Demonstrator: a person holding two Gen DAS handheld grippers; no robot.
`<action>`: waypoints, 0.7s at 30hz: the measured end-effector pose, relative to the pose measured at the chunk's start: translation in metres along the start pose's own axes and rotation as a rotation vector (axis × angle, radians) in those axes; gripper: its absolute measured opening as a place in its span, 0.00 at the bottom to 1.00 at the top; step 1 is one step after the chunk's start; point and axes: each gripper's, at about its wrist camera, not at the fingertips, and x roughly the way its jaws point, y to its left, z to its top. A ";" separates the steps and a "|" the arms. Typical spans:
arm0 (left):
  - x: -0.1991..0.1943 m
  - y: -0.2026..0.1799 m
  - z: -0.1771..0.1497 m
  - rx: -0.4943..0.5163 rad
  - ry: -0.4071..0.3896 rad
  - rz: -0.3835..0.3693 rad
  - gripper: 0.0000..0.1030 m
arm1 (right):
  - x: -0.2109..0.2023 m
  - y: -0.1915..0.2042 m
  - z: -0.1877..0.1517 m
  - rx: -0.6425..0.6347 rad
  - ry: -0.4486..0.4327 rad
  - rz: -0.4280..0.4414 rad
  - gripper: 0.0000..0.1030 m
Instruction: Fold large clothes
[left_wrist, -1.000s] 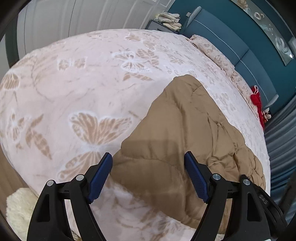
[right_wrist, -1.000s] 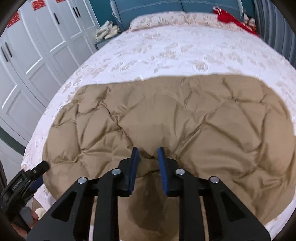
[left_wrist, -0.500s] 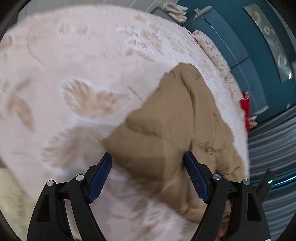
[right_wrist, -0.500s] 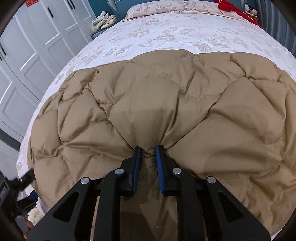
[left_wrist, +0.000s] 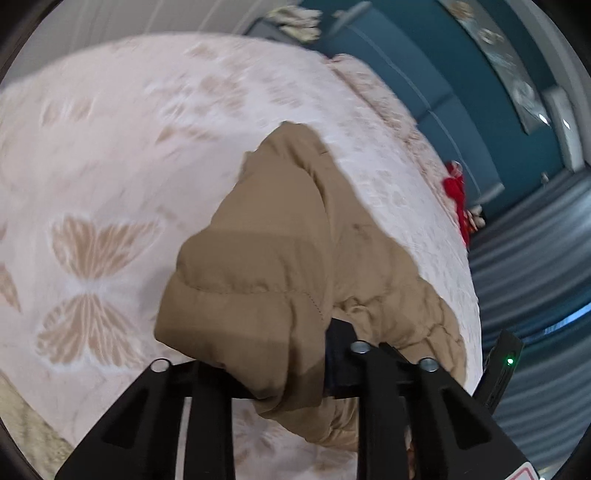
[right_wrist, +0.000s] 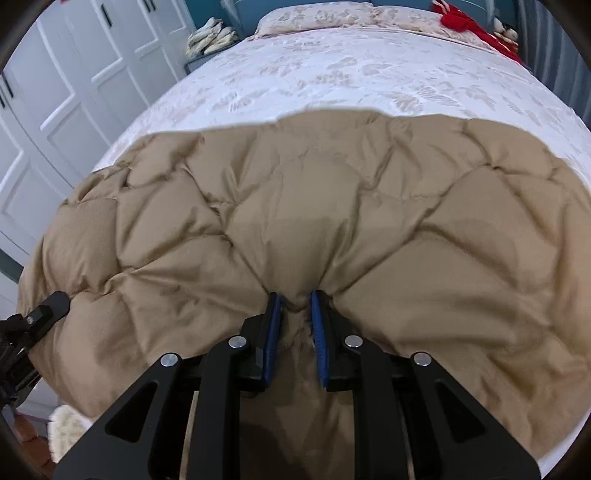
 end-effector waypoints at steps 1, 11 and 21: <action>-0.005 -0.009 0.001 0.029 -0.005 0.005 0.16 | -0.011 -0.003 -0.002 0.007 -0.015 0.019 0.16; -0.045 -0.078 -0.010 0.195 -0.066 -0.015 0.12 | -0.045 -0.039 -0.049 0.104 0.038 0.127 0.03; -0.057 -0.142 -0.034 0.389 -0.066 -0.005 0.11 | -0.008 -0.007 -0.052 0.110 0.139 0.271 0.00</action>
